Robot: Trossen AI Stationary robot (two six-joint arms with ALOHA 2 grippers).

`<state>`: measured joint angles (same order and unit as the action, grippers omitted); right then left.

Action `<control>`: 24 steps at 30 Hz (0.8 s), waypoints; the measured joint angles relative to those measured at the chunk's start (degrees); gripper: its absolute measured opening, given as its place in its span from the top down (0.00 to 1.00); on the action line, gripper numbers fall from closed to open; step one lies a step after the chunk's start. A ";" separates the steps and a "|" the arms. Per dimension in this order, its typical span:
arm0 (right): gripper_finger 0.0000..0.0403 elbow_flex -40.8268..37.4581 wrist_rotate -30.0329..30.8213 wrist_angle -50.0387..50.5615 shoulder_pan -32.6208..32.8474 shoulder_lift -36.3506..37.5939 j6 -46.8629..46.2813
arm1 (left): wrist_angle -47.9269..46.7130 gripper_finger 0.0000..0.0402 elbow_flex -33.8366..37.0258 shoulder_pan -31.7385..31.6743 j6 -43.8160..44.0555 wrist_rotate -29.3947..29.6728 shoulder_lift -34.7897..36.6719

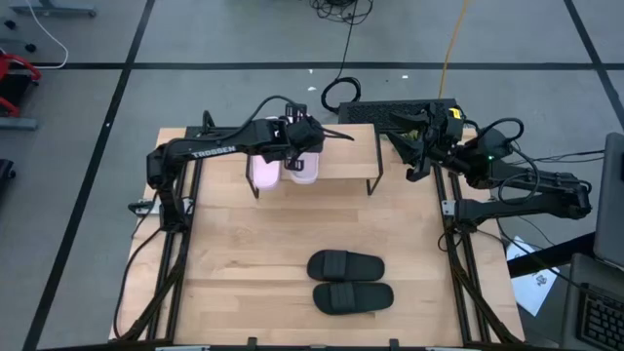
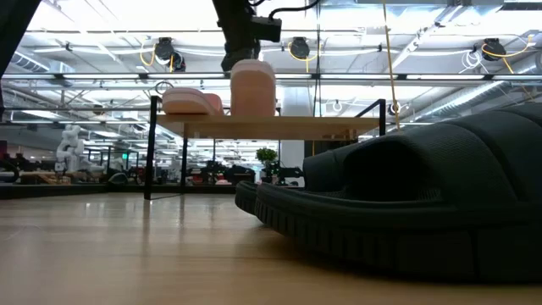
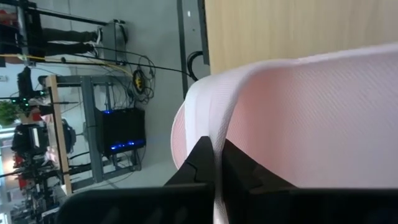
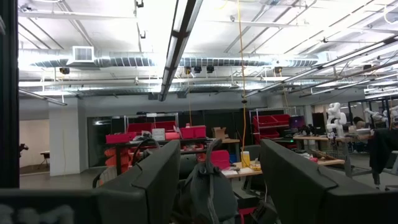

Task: Pick and place slides into the shelf
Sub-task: Put the pink slipper on the shelf

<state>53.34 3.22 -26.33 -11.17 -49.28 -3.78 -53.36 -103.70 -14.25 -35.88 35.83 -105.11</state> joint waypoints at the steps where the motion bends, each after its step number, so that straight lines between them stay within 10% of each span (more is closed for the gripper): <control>1: 0.48 0.00 0.00 0.00 -0.01 0.00 -0.02 | 0.14 1.00 0.00 0.15 0.02 -0.08 0.12; 24: 0.48 0.00 -0.26 -0.01 0.01 0.00 -1.55 | -1.33 1.00 0.00 2.05 0.47 -0.07 0.08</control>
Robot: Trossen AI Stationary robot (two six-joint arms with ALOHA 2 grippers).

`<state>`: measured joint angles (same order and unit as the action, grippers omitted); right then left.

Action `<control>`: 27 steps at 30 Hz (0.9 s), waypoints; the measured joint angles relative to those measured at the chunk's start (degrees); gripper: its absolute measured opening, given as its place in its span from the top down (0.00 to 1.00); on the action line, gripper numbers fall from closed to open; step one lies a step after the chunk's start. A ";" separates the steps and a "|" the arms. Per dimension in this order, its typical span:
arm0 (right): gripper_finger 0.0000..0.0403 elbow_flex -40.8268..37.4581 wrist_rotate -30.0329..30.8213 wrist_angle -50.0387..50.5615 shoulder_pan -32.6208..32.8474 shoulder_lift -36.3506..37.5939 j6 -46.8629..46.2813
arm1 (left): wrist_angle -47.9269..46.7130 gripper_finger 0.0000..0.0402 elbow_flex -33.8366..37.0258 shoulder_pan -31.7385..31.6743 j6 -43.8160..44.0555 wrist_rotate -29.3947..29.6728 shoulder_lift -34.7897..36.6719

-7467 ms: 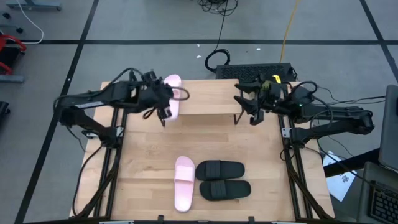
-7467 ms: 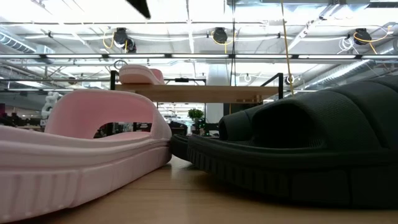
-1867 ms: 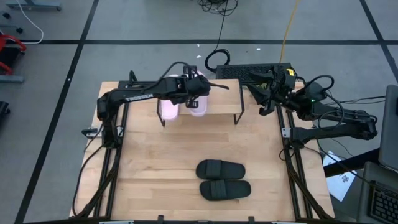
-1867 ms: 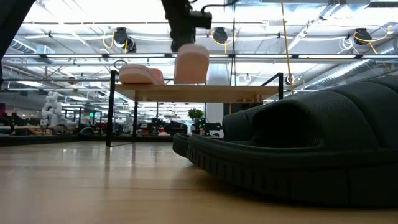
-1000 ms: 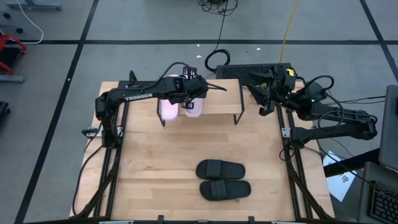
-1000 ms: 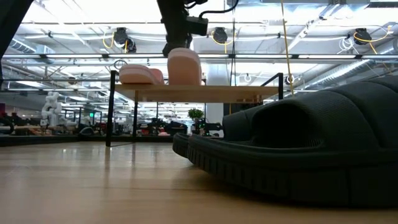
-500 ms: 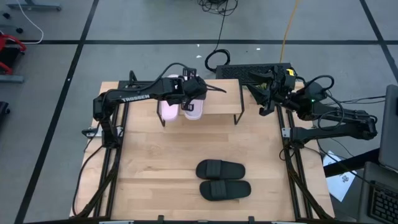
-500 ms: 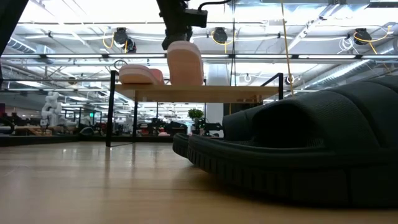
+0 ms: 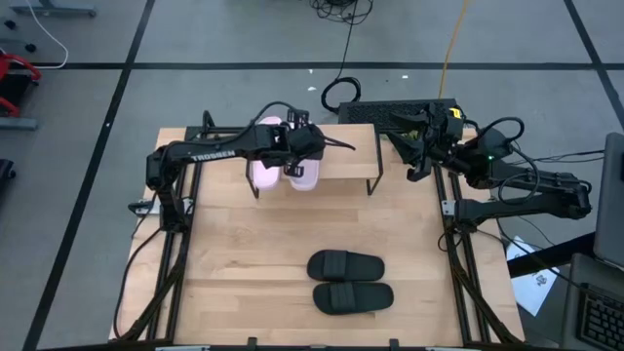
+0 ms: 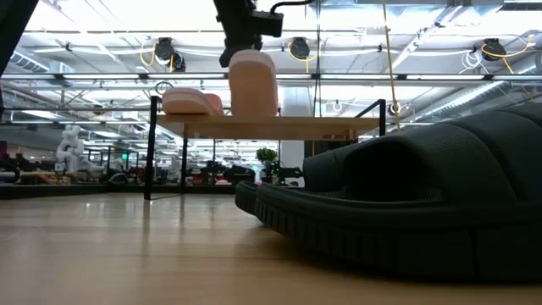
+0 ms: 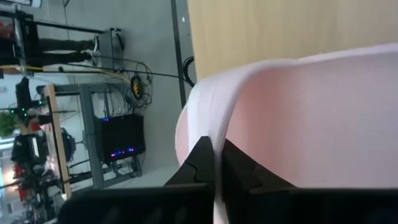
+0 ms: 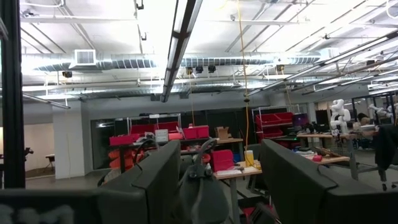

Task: Pick and place slides into the shelf
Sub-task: Put the pink slipper on the shelf

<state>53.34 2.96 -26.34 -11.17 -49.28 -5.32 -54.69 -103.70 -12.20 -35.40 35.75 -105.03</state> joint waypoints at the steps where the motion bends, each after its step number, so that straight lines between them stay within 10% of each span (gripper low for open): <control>1: 0.48 0.00 0.00 -0.01 0.01 0.00 0.00 | 0.01 1.00 0.00 -0.14 0.19 0.07 0.00; 27: 0.48 0.00 0.00 -0.45 0.01 -0.02 0.00 | -4.16 1.00 0.01 -2.17 3.35 -4.69 -0.02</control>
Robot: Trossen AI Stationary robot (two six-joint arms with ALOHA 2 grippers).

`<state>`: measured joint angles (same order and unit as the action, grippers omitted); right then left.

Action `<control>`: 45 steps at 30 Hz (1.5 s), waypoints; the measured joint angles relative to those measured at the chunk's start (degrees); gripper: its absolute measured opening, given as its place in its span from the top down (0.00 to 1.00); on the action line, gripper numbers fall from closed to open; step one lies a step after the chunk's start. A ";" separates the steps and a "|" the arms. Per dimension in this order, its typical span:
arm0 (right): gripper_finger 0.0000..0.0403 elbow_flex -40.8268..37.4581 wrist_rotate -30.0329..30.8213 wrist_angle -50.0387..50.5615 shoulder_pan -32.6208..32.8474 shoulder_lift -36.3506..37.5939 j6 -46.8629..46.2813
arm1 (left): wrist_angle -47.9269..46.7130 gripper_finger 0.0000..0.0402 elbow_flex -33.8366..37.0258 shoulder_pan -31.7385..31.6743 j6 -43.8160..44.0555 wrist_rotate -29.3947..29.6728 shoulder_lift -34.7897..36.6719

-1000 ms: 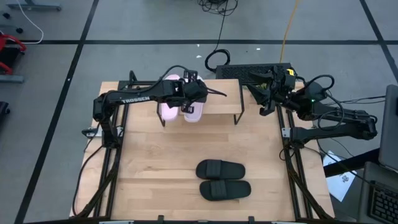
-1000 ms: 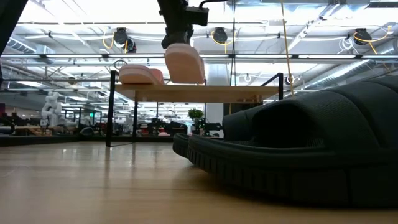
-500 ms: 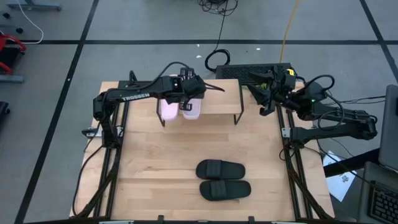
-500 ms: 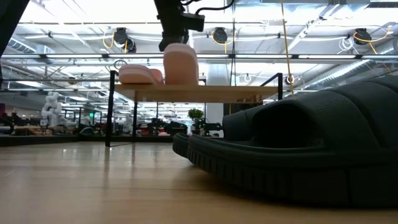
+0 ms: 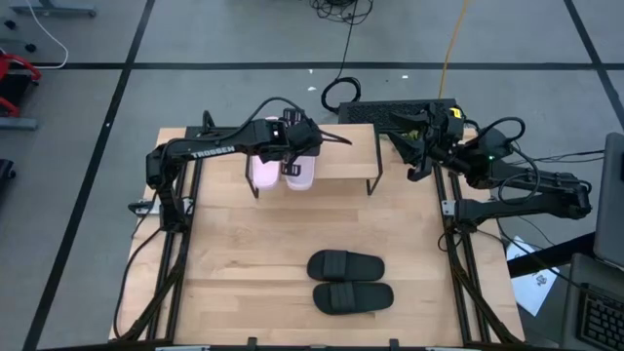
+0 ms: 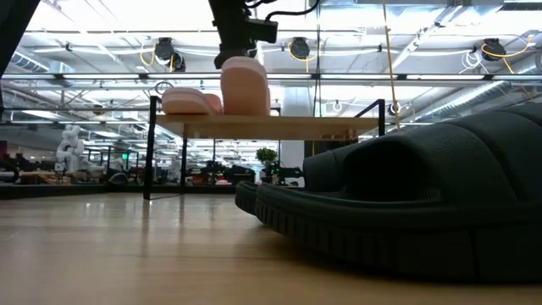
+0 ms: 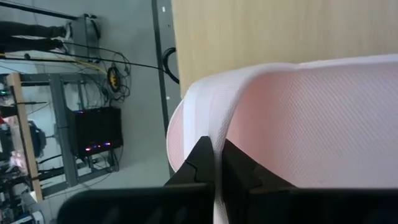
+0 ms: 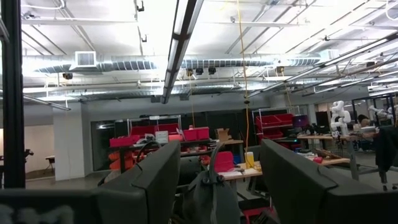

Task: Pick and place slides into the shelf
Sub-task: Put the pink slipper on the shelf

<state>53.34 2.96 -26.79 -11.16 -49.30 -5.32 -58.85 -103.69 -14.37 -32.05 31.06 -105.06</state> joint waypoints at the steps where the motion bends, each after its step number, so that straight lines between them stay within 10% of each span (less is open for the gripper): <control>1: 0.48 0.00 0.02 0.00 0.00 0.00 0.00 | 0.04 1.00 0.32 -0.12 0.27 -0.08 0.00; 12: 0.48 0.00 0.02 -0.04 0.00 0.00 0.28 | 5.74 0.98 11.76 -1.04 2.42 1.06 2.50; 45: 0.48 0.00 -0.02 -1.70 -0.02 -0.02 0.42 | 5.60 0.86 12.40 -3.12 6.75 -1.86 7.80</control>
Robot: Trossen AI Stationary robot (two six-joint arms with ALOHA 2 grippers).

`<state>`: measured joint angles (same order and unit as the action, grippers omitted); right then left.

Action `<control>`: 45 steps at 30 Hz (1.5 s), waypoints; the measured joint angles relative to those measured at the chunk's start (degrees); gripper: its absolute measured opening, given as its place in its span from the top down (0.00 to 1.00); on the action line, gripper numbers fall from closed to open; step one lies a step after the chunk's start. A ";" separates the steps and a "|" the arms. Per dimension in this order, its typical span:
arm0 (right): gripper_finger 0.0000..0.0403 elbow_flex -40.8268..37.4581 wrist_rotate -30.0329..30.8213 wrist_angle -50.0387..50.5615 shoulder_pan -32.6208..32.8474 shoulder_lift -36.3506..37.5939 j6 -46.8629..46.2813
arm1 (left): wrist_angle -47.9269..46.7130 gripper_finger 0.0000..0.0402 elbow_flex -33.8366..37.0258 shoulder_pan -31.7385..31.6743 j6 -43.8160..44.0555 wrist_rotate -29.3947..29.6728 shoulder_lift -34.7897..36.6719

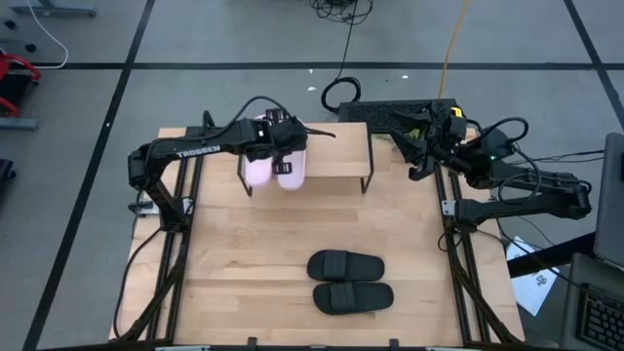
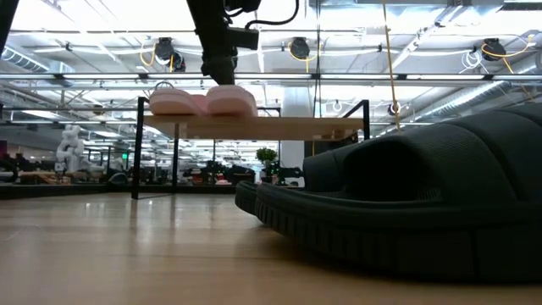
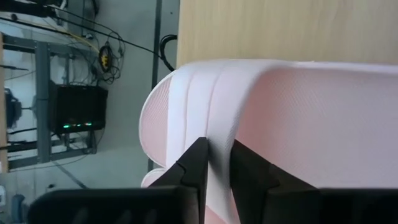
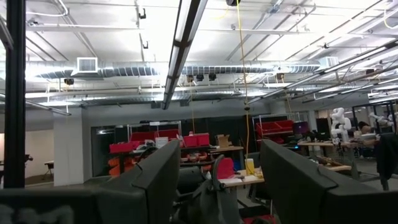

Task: Pick and place slides into the shelf
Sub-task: Put the pink slipper on the shelf

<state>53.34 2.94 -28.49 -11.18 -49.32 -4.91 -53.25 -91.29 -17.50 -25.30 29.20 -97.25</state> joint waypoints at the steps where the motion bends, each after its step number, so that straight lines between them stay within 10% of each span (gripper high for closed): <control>1: 0.48 0.01 0.00 0.00 0.00 0.00 0.00 | -0.03 0.86 0.00 0.00 0.00 -0.54 0.00; 45: 0.48 0.01 -0.02 0.04 0.00 0.00 1.09 | -0.46 0.63 -0.07 -2.99 3.42 -4.51 0.00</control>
<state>53.35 2.92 -28.45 -11.18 -49.32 -3.81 -53.71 -91.35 -20.48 -21.88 24.69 -97.25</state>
